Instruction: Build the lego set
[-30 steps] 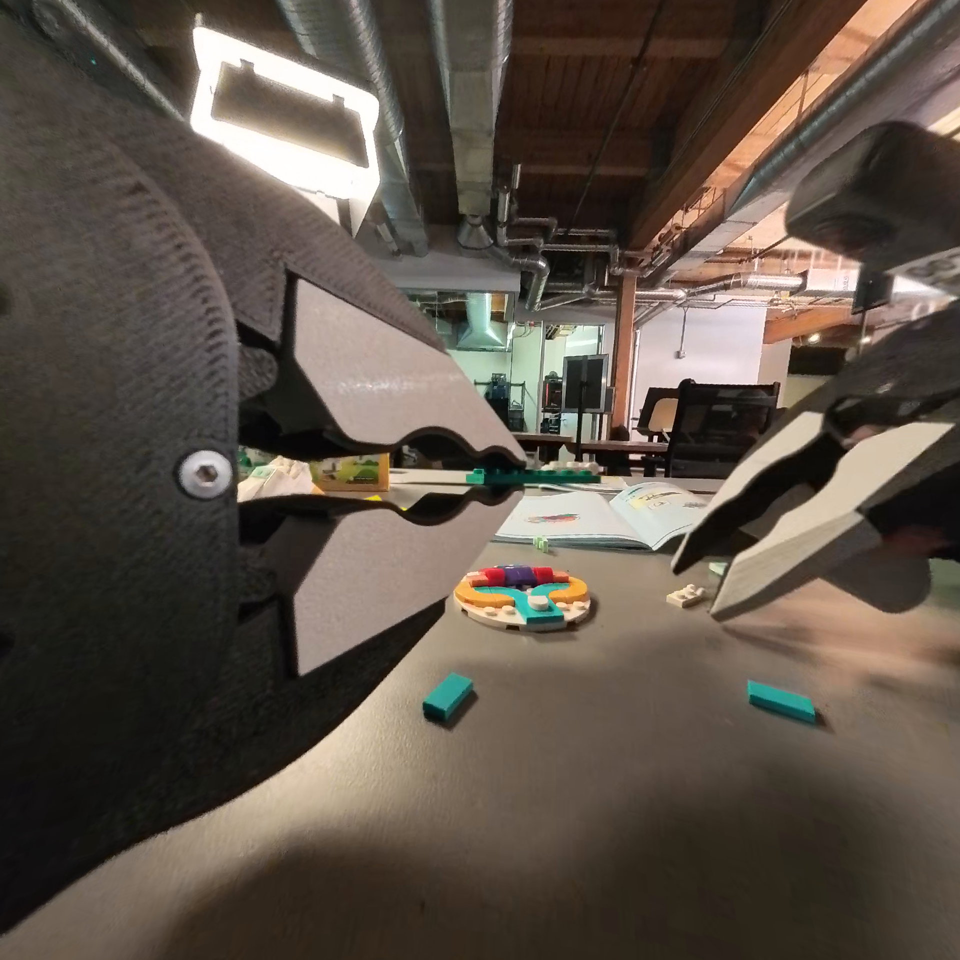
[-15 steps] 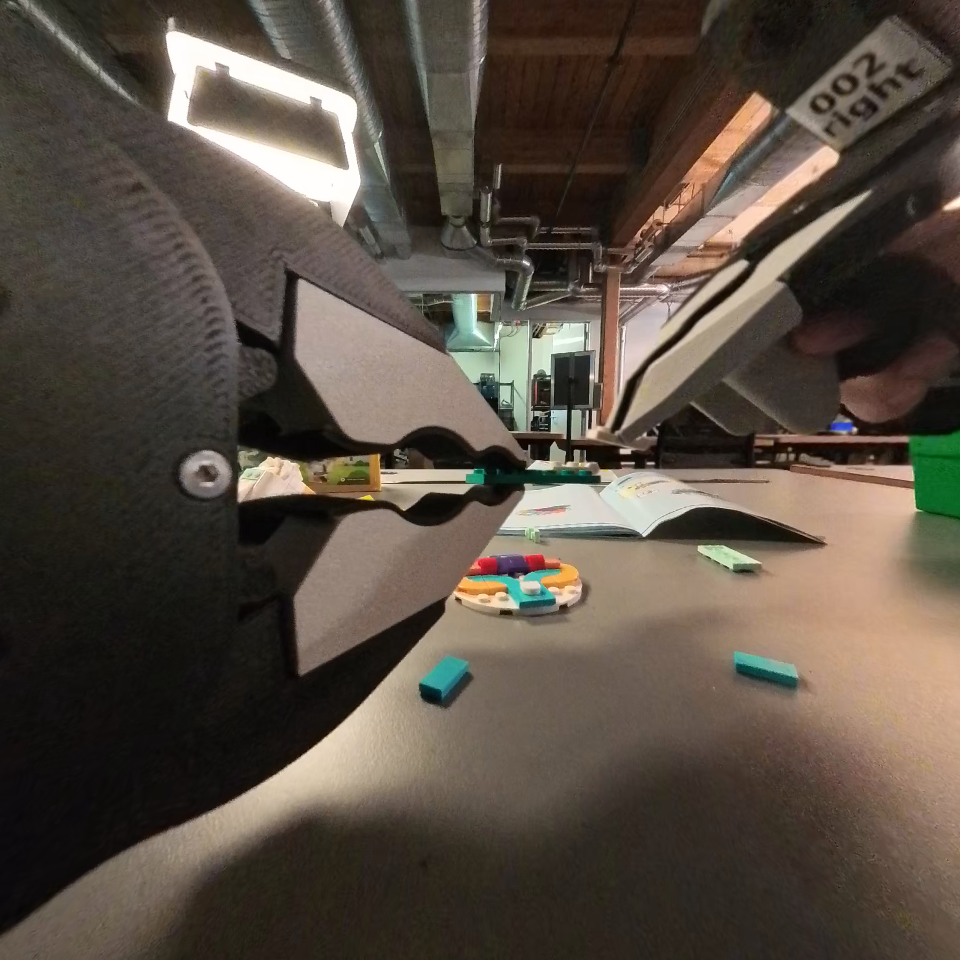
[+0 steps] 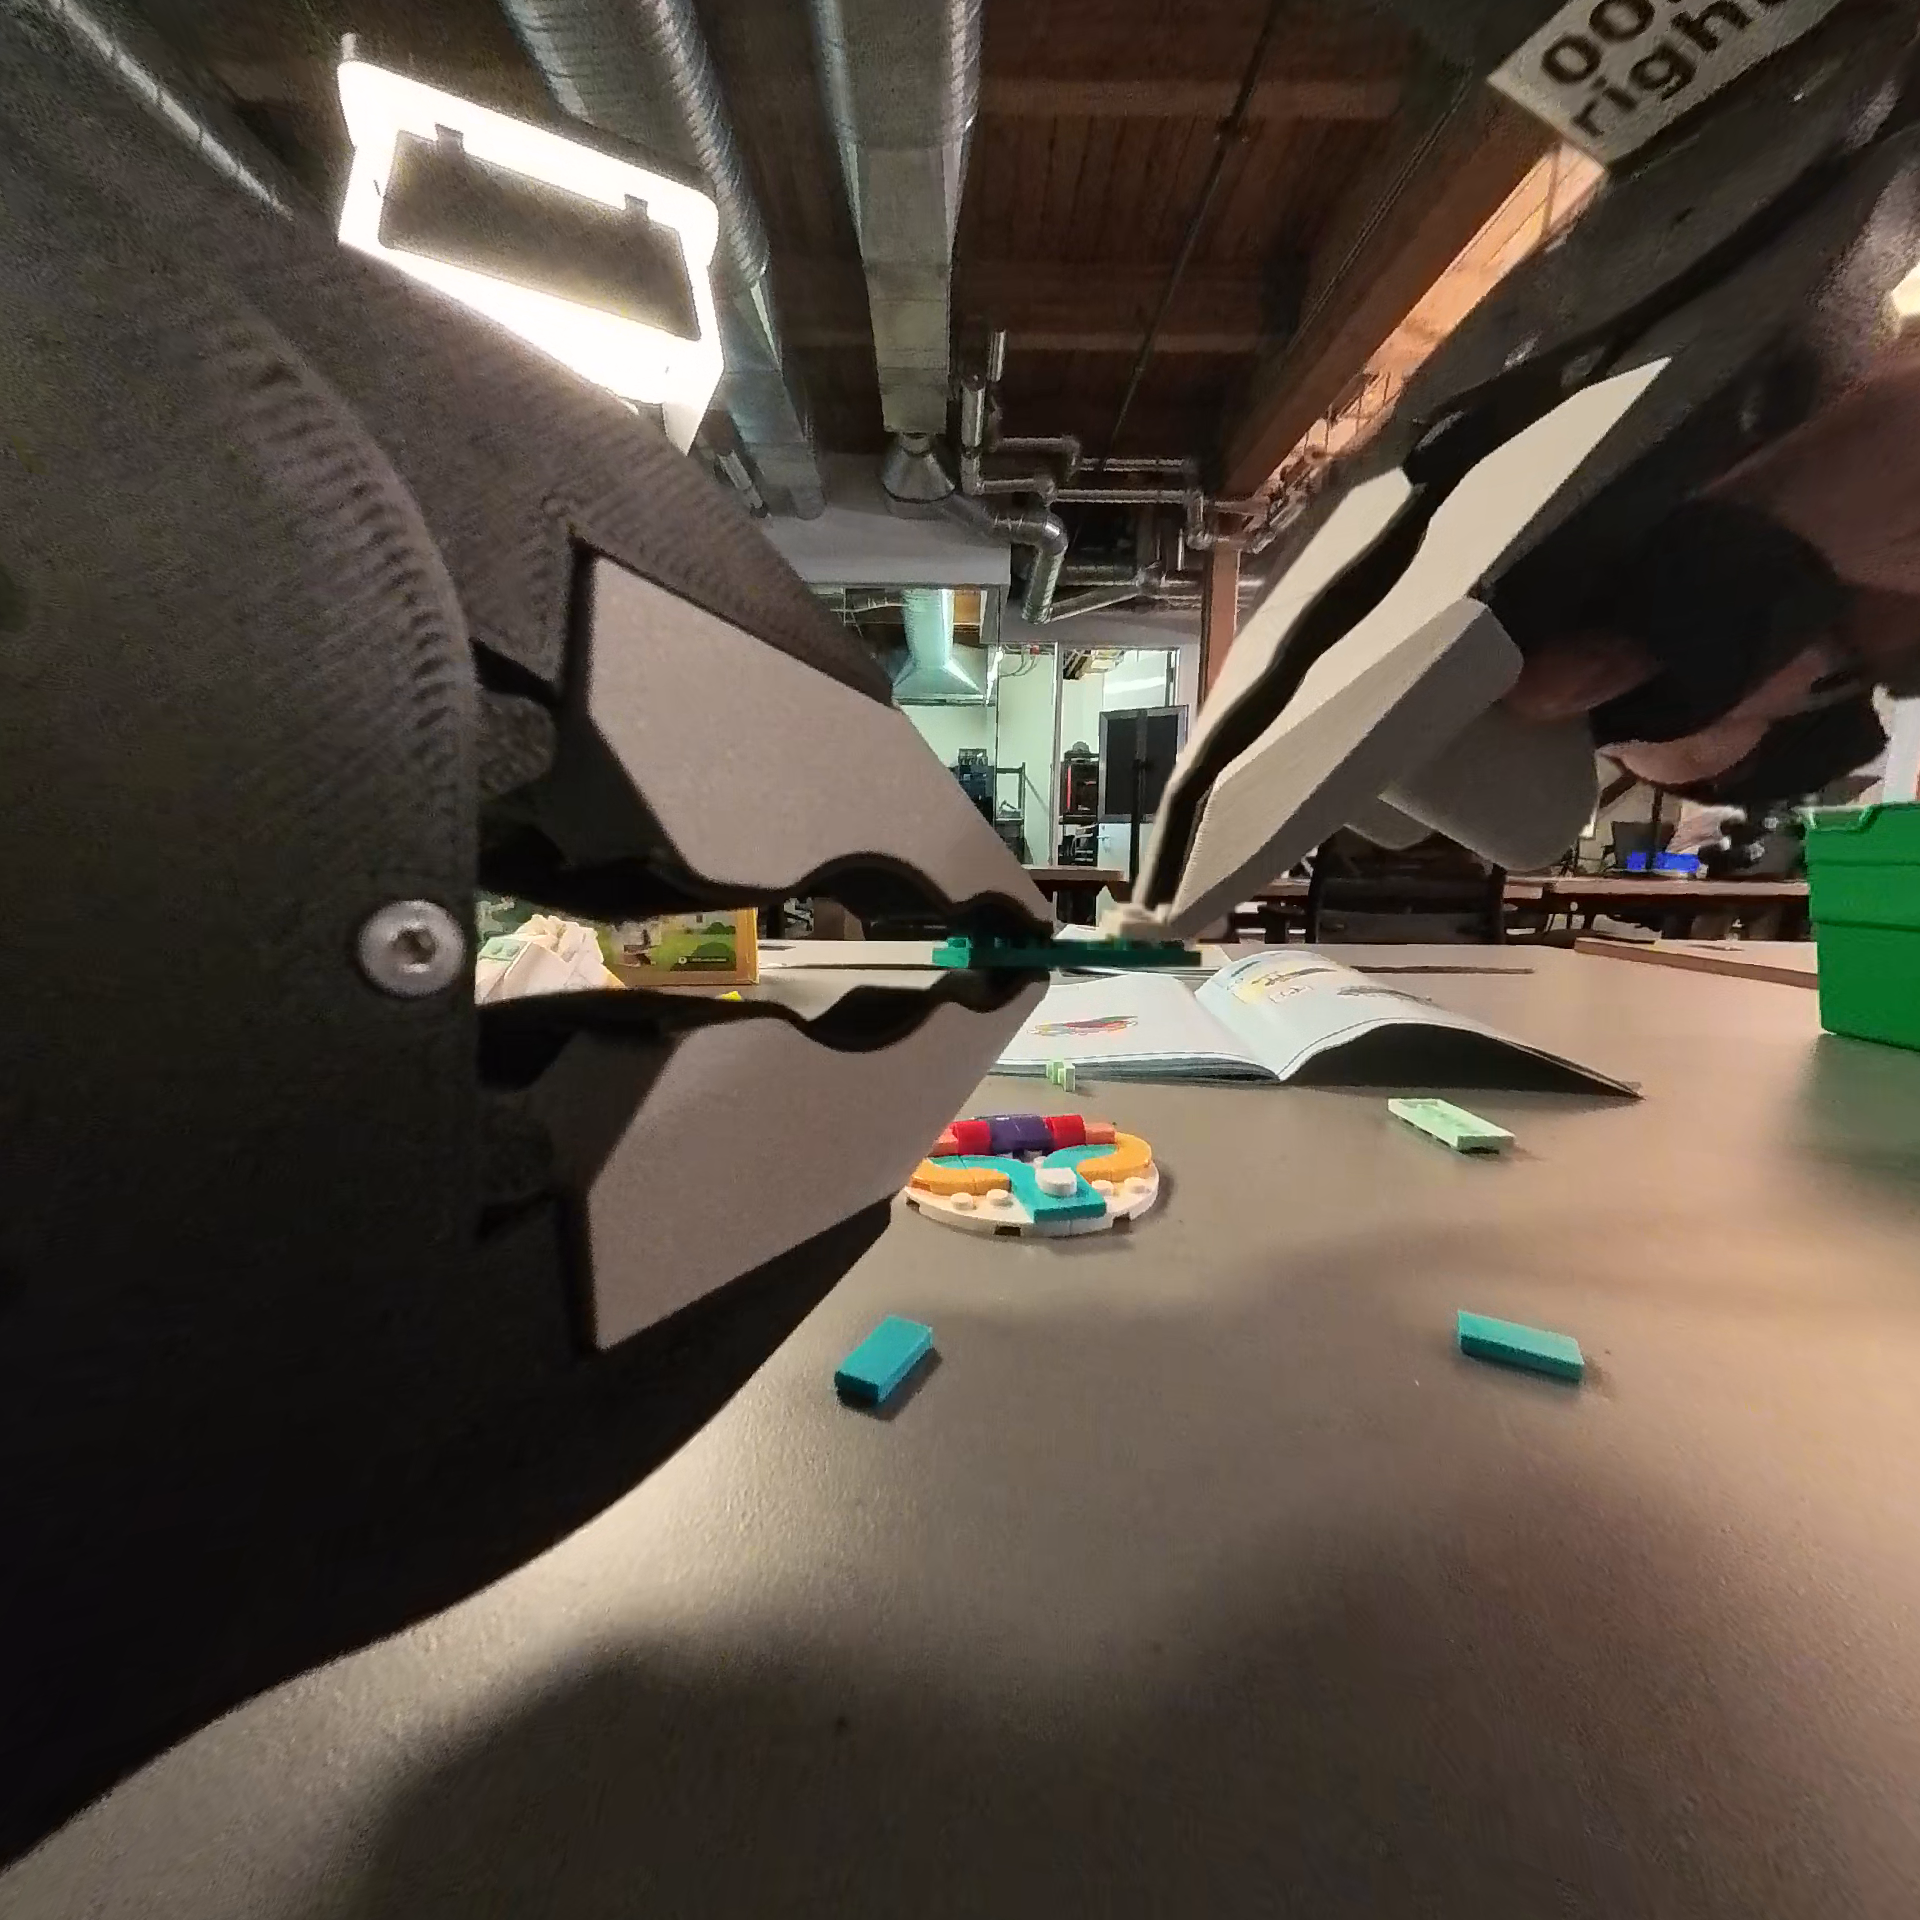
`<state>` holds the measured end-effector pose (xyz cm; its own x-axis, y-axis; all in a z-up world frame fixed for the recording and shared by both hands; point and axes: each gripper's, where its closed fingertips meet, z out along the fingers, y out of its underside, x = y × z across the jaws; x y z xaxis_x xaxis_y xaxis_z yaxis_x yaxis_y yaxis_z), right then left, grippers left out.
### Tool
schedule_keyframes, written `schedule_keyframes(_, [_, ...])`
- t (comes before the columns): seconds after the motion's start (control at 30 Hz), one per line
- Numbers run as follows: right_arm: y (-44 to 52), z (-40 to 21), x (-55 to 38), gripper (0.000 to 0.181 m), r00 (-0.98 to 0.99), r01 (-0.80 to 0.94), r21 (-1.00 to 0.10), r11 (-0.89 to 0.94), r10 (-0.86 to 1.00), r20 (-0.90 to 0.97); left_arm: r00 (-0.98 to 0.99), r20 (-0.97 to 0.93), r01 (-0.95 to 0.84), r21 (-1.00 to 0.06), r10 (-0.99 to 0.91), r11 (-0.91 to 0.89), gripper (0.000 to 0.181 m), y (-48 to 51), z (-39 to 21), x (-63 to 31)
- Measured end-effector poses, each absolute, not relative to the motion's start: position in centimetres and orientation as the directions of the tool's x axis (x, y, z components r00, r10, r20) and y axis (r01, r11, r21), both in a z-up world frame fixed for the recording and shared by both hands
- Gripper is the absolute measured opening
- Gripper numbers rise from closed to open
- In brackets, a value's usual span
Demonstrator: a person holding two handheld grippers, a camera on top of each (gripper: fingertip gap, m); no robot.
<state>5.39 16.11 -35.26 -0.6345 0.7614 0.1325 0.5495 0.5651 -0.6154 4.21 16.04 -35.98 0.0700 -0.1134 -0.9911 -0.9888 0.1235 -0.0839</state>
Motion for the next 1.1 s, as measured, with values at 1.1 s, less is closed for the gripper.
schedule_keyframes(1.1, [17.0, -35.2, 3.9, 0.012, -0.29, 0.286, -0.206, 0.936, 0.289, 0.912, 0.147, -0.981, -0.983, -0.16, -0.127, 0.09, 0.003, 16.2, -35.7, 3.7])
